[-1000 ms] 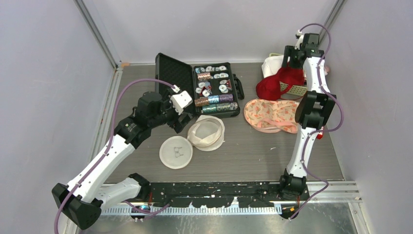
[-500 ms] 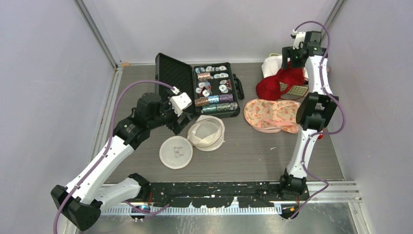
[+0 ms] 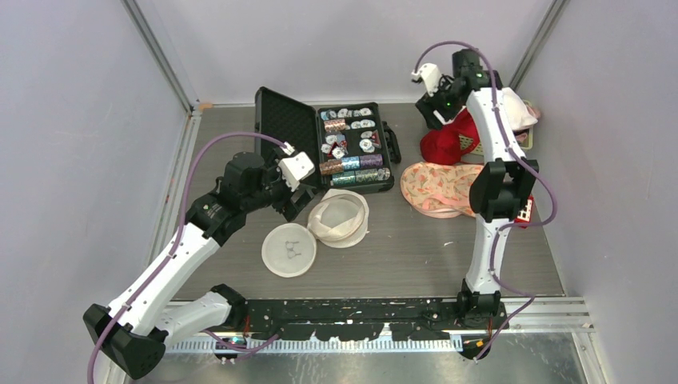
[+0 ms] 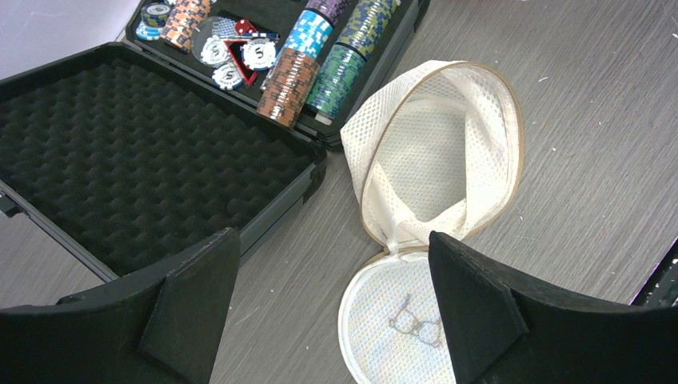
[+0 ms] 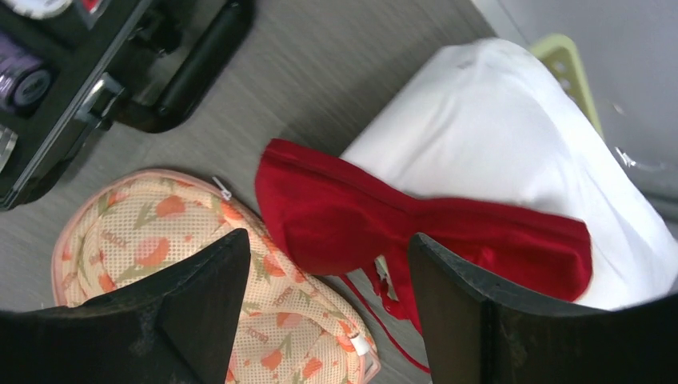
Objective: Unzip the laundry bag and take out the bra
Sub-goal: Place the bra in the bin.
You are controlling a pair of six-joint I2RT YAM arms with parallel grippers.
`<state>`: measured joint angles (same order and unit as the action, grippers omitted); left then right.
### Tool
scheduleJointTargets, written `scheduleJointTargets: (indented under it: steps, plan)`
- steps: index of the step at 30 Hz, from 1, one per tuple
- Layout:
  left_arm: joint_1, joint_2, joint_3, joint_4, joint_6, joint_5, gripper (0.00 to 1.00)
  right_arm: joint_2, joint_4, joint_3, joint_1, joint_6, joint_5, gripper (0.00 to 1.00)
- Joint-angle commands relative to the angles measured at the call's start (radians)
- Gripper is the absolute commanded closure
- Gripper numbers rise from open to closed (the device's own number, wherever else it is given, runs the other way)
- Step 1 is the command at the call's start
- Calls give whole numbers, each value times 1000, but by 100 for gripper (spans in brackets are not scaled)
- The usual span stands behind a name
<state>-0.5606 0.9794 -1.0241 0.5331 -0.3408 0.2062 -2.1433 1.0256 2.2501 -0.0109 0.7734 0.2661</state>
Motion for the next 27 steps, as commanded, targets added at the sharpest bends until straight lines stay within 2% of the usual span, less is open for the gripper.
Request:
scheduleJointTargets:
  steps: [1,13,18,24,27]
  plan:
    - [5,-21,-4,-5,-4,13,11,-47,92,34,-36,166,-95,24]
    - [5,-18,0,-10,0,7,12,-150,97,55,-38,217,-191,29]
    - [5,-18,1,-7,-3,6,12,-146,33,8,-37,228,-243,32]
    - [5,-18,1,-6,-9,6,12,-148,-25,-11,-31,228,-290,43]
    - [5,-19,1,-8,-9,9,12,-138,-71,-24,-31,225,-317,41]
